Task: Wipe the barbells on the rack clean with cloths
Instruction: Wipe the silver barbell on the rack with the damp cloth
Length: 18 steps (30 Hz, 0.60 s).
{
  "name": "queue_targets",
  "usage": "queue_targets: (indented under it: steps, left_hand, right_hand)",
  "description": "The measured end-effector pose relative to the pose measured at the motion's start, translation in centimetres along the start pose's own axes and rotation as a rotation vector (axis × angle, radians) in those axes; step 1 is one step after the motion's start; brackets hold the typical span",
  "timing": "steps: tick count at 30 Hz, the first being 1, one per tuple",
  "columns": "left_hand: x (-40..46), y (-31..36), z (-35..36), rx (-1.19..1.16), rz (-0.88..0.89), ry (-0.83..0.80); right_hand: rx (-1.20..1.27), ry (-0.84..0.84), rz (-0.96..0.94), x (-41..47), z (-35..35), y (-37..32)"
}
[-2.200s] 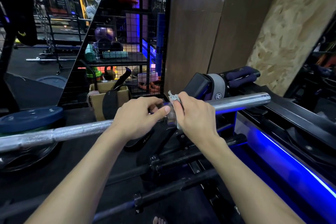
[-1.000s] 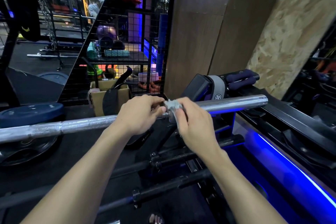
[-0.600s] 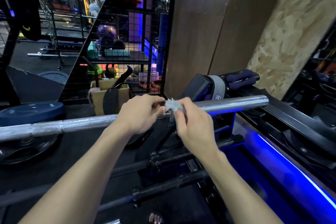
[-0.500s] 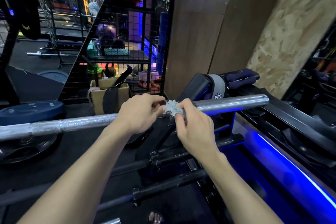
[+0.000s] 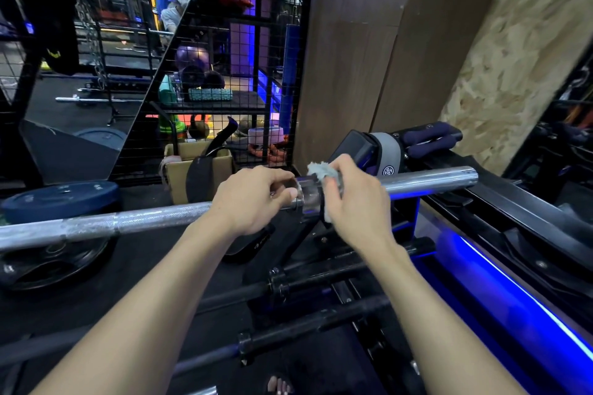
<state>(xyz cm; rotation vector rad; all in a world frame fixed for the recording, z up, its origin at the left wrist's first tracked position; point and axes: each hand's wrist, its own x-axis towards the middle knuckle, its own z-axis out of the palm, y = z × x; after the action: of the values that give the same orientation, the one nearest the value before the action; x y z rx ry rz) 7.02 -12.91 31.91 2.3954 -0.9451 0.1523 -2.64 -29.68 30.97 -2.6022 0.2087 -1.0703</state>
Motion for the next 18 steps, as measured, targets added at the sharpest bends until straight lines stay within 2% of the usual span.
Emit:
queue_targets:
  steps: [3, 6, 11, 16, 18]
  left_hand:
    - [-0.1, -0.1, 0.1, 0.001, -0.003, -0.003]
    - [0.0, -0.1, 0.3, 0.009, 0.01, 0.009]
    - [0.0, -0.1, 0.1, 0.012, 0.012, 0.011]
    - [0.0, 0.0, 0.0, 0.009, 0.007, 0.019]
    - [-0.1, 0.0, 0.0, 0.013, 0.004, 0.018]
  right_hand:
    - [0.176, 0.089, 0.126, 0.6, -1.3, 0.9]
    - [0.249, 0.117, 0.092, 0.0, -1.8, 0.2]
    - [0.107, -0.049, -0.084, -2.2, 0.5, -2.3]
    - [0.022, 0.031, -0.055, -0.6, 0.9, -1.9]
    - [0.0, 0.021, -0.102, -1.4, 1.1, -2.4]
